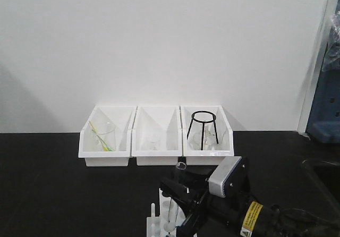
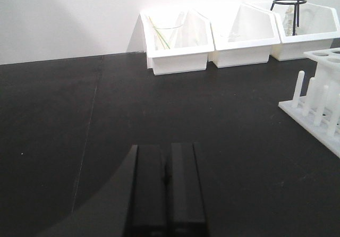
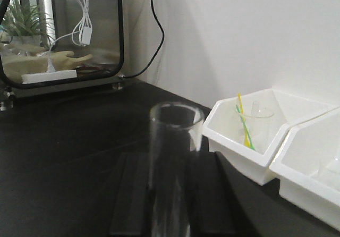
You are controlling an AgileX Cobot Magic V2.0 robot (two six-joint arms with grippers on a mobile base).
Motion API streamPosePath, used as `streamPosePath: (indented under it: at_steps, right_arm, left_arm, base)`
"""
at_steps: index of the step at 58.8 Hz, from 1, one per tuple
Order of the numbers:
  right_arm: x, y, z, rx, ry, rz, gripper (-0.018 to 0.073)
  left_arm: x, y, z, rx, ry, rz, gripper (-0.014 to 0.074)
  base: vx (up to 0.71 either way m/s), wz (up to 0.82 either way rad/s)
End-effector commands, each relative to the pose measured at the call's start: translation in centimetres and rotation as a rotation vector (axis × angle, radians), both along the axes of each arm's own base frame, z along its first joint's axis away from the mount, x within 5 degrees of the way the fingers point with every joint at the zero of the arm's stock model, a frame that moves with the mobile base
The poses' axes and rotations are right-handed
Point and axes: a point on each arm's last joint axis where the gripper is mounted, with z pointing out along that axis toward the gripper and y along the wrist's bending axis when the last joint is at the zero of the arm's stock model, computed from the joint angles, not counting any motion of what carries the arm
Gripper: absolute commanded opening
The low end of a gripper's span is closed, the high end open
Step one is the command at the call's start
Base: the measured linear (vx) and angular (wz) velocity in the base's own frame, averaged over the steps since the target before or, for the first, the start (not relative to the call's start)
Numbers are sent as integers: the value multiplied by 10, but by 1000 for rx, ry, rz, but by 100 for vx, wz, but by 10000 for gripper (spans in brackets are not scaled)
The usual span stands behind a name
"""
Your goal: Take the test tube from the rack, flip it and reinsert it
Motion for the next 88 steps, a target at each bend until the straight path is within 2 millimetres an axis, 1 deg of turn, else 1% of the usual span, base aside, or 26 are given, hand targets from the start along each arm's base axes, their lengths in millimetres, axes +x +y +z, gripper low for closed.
streamPosePath:
  at_steps: [1,22,28,33,40,45,46,49,50,53,59,65,66,67,70,72,73,74,75,78,80,81,84,88]
  right_arm:
    - [0,1,21,64,-95,28,-11]
    - [7,5,-16,5,-15,49,-2]
    - [8,6,-25,-3,8,49,19]
    - [9,6,-28,-4,15,51,61]
    - [8,7,-28,-7,12,62,155]
    - [7,8,-28,-3,1,82,250]
    - [6,8,-27,-1,-2,86,258]
    - [5,8,-25,15,-12,96,328]
    - [5,8,-22,35,-22,103,410]
    - [4,8,-17,50,-22,105,449]
    - [1,5,1,83,-42,95,473]
    - [-7,1,33,106,-58,73,451]
    - [-9,-1,41,105,-60,67,440]
    - [-10,-1,43,110,-52,66,431]
    - [-18,-6,64,119,-42,48,384]
    - [-24,-10,76,121,-11,26,323]
    - [-27,-11,82,124,-17,23,312]
    - [-31,-14,88,121,8,7,258]
    - [-35,-15,94,122,-1,6,244]
    - [-45,-21,108,107,27,-25,116]
    - [-53,-25,117,82,25,-39,49]
    - [-58,-27,121,77,37,-44,-16]
    - [-74,-34,129,62,51,-53,-17]
    - [-94,-42,131,46,71,-61,-16]
  left_arm:
    - [0,-1,9,-22,-89,-14,-6]
    - [0,-1,9,-22,-89,-14,-6]
    - [0,-1,9,-22,-89,-14,-6]
    - [0,-1,9,-22,-89,-14,-6]
    - [0,-1,9,-22,-89,-14,-6]
    - [0,-1,9,-22,-89,-14,-6]
    - [0,-1,9,-22,-89,-14,-6]
    - [0,-1,9,-22,-89,-14,-6]
    - [0,-1,9,-22,-89,-14,-6]
    - [0,-1,9,-22,-89,-14,-6]
    - [0,-1,9,-22,-89,-14,-6]
    - [0,-1,9,-22,-89,-14,-6]
    - [0,-1,9,-22,-89,-14,-6]
    - [0,-1,9,-22,-89,-14,-6]
    - [0,-1,9,-22,-89,-14,-6]
    - [0,-1,9,-22,-89,-14,-6]
    - [0,-1,9,-22,-89,-14,-6]
    - [0,-1,9,-22,-89,-14,-6]
    - [0,-1,9,-22,-89,-14,-6]
    - [0,-1,9,-22,-89,-14,-6]
    - [0,-1,9,-22,-89,-14,-6]
    - [0,-1,9,-22,-89,-14,-6]
    - [0,-1,9,-22,-89,-14,-6]
    - [0,-1,9,-22,-89,-14,-6]
  base:
    - [0,0]
    - [0,0]
    - [0,0]
    - [0,0]
    - [0,0]
    - [0,0]
    - [0,0]
    - [0,0]
    - [0,0]
    - [0,0]
    - [0,0]
    - [0,0]
    - [0,0]
    - [0,0]
    - [0,0]
    - [0,0]
    - [0,0]
    - [0,0]
    - [0,0]
    - [0,0]
    - [0,0]
    - [0,0]
    - [0,0]
    - [0,0]
